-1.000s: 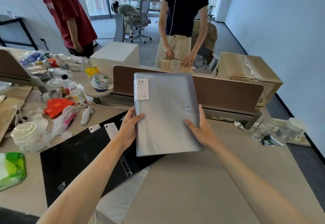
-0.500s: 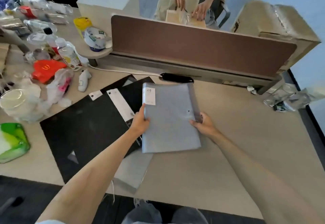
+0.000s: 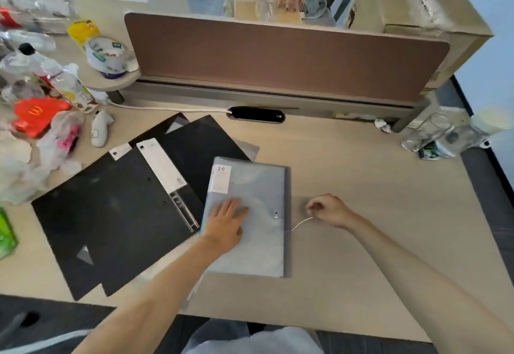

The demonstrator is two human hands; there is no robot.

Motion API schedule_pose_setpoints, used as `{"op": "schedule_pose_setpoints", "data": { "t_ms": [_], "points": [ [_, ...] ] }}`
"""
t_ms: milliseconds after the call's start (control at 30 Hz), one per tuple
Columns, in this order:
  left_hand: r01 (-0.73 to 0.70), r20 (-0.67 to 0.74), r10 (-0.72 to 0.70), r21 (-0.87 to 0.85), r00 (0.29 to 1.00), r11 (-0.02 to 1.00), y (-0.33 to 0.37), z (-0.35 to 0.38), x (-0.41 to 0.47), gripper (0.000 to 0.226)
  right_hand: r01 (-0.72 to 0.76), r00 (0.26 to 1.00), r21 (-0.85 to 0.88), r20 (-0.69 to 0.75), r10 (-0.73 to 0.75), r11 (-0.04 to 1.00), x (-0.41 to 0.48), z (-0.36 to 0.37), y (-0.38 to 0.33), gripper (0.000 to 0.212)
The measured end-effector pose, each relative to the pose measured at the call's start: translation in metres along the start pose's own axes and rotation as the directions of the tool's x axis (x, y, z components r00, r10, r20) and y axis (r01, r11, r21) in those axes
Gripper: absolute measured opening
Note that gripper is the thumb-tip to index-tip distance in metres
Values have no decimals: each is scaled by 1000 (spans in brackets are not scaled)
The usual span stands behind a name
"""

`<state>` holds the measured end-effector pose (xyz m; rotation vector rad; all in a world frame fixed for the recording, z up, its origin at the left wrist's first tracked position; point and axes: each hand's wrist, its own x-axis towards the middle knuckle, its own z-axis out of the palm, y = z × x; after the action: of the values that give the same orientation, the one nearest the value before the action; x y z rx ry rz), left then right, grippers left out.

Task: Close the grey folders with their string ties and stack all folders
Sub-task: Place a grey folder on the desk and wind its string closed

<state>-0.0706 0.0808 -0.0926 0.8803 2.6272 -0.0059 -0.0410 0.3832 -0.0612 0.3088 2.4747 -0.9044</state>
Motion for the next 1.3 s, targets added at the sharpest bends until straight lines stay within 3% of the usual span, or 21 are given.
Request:
{"op": "schedule_pose_setpoints", "data": {
  "t_ms": [133, 333, 467, 667, 833, 967, 1167, 1300],
  "points": [
    [-29, 135, 36, -54, 990, 998, 37, 10, 6, 59, 31, 996, 48, 77, -34, 998, 1, -9, 16, 21],
    [100, 180, -84, -84, 980, 991, 77, 15, 8, 69, 174, 965, -273, 240, -108, 946, -2, -15, 35, 14],
    [138, 256, -132, -7, 958, 990, 83, 22, 3, 93, 277, 954, -322, 203, -219, 905, -5, -31, 30, 14],
    [113, 226, -114, 16, 967, 993, 83, 24, -9, 114, 442, 897, -401, 180, -404, 803, -9, -55, 31, 15],
    [84, 234, -85, 14, 968, 996, 78, 24, -6, 94, 335, 942, -438, 151, -299, 834, -2, -54, 43, 13],
    [-31, 121, 36, -44, 992, 999, 67, 24, 7, 72, 260, 952, -351, 247, -179, 900, -1, -39, 29, 17],
    [-198, -40, 195, -115, 980, 973, 44, 41, 15, 73, 252, 857, -406, 515, -8, 878, 2, -16, 0, 21],
    [-298, -87, 294, -47, 952, 953, 29, 45, 16, 69, 173, 863, -154, 500, -74, 973, 12, -3, -24, 17]
  ]
}}
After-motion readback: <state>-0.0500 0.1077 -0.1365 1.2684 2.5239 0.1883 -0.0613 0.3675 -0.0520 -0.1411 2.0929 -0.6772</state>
